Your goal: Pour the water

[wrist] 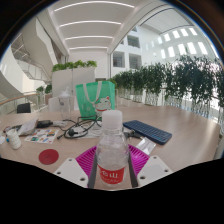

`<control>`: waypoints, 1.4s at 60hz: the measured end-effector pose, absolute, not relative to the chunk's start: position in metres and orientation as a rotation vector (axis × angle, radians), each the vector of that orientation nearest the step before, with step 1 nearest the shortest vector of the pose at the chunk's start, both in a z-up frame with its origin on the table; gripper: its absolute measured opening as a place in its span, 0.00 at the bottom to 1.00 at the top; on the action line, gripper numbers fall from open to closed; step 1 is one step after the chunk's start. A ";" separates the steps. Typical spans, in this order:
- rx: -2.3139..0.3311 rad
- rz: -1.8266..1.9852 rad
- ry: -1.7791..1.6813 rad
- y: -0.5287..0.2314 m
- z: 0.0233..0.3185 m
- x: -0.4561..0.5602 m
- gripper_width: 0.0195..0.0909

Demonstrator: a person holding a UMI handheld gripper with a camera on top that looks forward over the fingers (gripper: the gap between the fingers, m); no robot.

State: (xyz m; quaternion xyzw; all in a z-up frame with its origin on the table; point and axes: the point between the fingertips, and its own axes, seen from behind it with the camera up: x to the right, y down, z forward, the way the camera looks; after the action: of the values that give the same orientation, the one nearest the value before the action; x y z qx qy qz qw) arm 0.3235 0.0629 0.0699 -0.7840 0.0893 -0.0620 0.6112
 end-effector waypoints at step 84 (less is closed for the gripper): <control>-1.007 -1.650 -1.996 0.197 0.159 -0.052 0.21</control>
State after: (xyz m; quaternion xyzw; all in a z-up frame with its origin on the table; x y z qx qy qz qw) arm -0.0519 0.1973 0.1589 -0.3564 -0.7067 -0.5839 0.1806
